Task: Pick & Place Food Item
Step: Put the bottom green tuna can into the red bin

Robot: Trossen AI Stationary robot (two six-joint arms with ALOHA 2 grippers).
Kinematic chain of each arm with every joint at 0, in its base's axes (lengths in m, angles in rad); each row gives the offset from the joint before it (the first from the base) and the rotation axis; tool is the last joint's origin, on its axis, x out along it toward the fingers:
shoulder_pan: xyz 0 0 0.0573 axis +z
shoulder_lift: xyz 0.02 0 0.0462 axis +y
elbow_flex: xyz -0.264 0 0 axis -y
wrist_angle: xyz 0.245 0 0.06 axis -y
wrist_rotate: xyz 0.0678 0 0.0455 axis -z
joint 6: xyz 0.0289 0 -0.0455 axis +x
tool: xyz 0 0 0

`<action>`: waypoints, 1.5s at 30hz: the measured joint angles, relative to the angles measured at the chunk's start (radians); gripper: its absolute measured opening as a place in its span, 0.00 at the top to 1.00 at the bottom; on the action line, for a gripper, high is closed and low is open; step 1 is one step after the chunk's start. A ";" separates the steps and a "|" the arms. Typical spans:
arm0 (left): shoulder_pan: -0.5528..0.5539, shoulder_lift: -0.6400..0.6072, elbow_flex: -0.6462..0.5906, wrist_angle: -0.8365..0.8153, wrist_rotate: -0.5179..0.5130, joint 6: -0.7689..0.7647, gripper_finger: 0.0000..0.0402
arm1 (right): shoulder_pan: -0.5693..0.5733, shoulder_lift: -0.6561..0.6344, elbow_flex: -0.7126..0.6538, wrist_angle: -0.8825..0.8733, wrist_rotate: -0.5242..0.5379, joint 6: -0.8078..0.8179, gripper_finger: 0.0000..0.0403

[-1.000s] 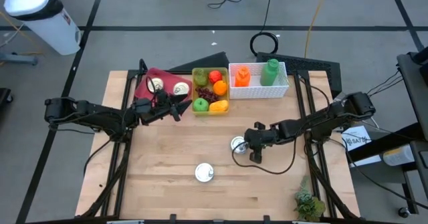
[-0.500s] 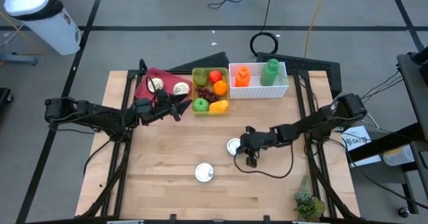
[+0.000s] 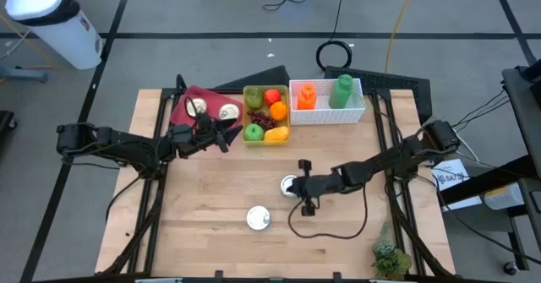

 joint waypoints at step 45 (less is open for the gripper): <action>0.000 0.000 0.000 -0.019 -0.003 -0.002 0.25 | -0.056 -0.169 -0.086 -0.521 0.011 0.198 1.00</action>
